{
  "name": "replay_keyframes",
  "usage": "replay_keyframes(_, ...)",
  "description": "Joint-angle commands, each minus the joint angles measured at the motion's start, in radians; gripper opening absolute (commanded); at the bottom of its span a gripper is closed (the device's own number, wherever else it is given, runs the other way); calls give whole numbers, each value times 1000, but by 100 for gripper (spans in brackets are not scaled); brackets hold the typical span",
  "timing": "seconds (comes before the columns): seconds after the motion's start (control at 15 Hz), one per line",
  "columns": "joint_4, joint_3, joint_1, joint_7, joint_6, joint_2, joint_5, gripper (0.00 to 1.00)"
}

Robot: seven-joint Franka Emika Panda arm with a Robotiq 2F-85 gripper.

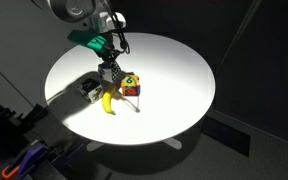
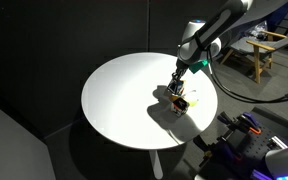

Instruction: Pick up the block with the number four on it and move it to the left side of the table

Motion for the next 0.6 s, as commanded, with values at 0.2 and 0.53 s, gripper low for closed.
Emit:
replay_keyframes(0.2,4,6,57,87,-6,-6,6,5)
replay_keyframes(0.53,32,-2,129,172,-24,15,-9,5)
